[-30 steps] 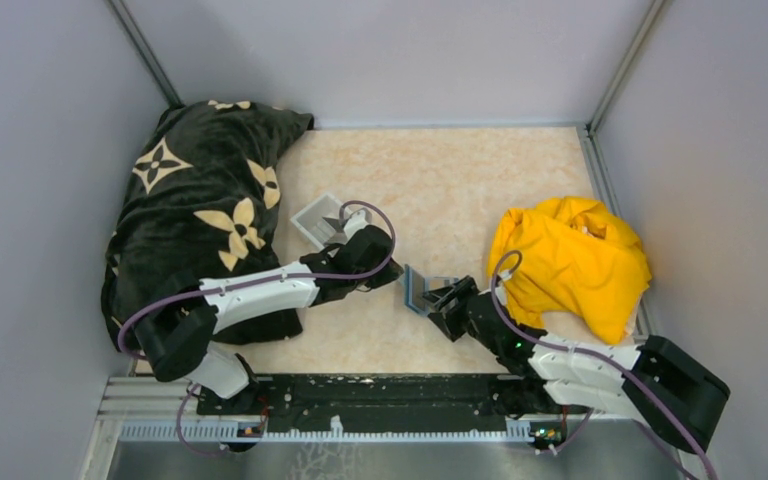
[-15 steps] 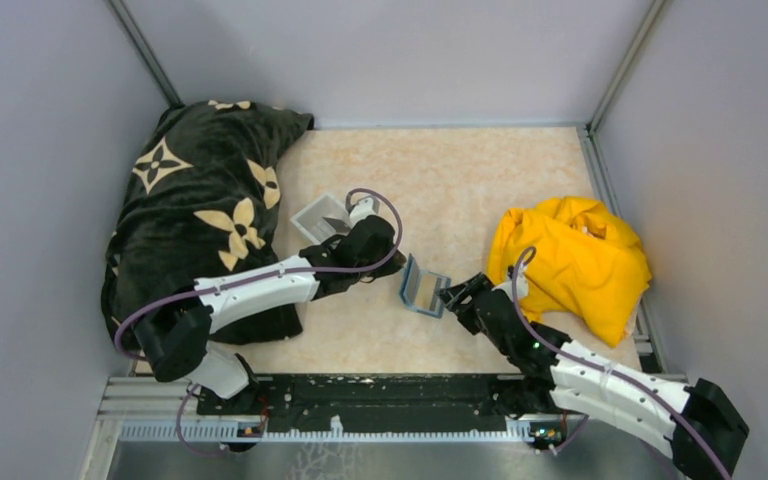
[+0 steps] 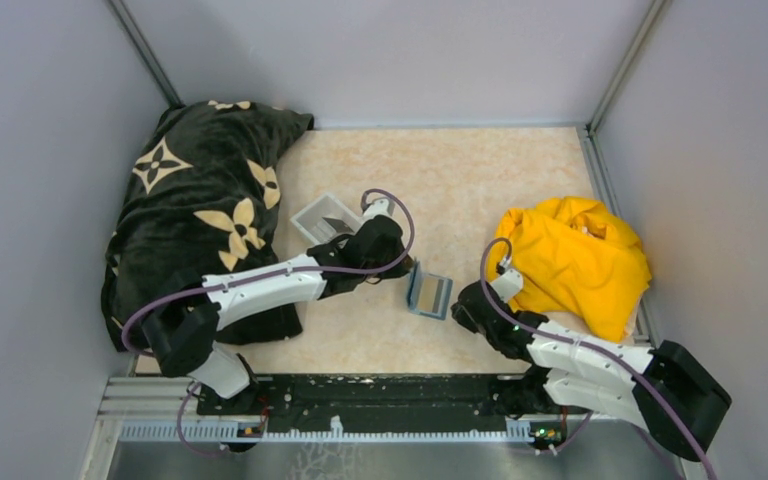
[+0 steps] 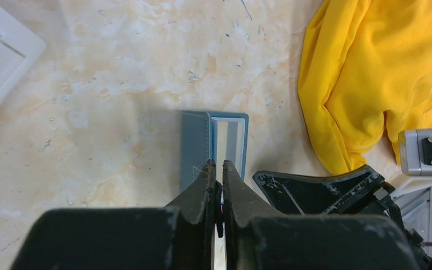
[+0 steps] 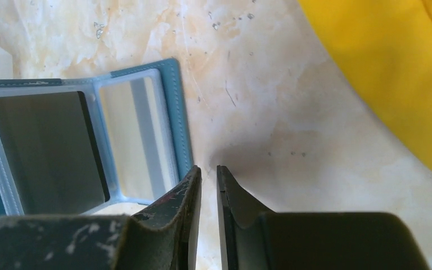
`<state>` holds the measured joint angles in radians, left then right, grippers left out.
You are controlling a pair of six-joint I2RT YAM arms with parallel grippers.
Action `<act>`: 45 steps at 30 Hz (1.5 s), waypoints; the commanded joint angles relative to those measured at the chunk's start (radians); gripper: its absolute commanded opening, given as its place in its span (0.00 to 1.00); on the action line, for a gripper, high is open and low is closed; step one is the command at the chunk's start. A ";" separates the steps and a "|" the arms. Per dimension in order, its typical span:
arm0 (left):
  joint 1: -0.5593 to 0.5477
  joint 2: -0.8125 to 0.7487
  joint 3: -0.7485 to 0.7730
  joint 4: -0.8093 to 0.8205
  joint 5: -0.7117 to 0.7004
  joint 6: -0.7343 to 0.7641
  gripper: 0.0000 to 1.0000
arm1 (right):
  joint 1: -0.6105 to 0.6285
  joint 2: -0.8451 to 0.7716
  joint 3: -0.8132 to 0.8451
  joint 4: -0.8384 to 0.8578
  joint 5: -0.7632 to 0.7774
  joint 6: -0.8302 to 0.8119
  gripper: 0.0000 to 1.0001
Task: Put the credit cards into the card holder
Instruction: Close the card holder at the center of the board.
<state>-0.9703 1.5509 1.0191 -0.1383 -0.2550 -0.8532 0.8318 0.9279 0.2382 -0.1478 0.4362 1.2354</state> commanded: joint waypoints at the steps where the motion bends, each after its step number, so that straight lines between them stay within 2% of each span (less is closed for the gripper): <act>1: -0.021 0.036 0.056 0.026 0.030 0.038 0.01 | -0.028 0.057 0.043 0.052 -0.029 -0.069 0.16; 14: -0.079 0.152 0.145 0.028 0.057 0.045 0.03 | -0.062 0.136 0.018 0.139 -0.104 -0.083 0.15; 17: -0.090 0.175 0.159 0.029 0.070 0.047 0.11 | -0.063 0.136 0.014 0.144 -0.108 -0.085 0.16; 23: -0.101 0.227 0.179 0.044 0.117 0.045 0.37 | -0.067 0.143 0.003 0.159 -0.118 -0.082 0.16; 32: -0.105 0.236 0.145 0.086 0.148 0.023 0.61 | -0.078 0.120 -0.023 0.158 -0.125 -0.077 0.16; 37: -0.108 0.222 0.112 0.105 0.162 -0.006 0.69 | -0.079 0.124 -0.023 0.161 -0.133 -0.079 0.17; 45: -0.109 0.191 0.011 0.213 0.191 -0.076 0.74 | -0.079 0.115 -0.033 0.149 -0.132 -0.072 0.17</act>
<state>-1.0721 1.7798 1.0737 0.0036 -0.0937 -0.8818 0.7563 1.0470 0.2352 0.0521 0.3107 1.1706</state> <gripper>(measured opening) 0.736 0.172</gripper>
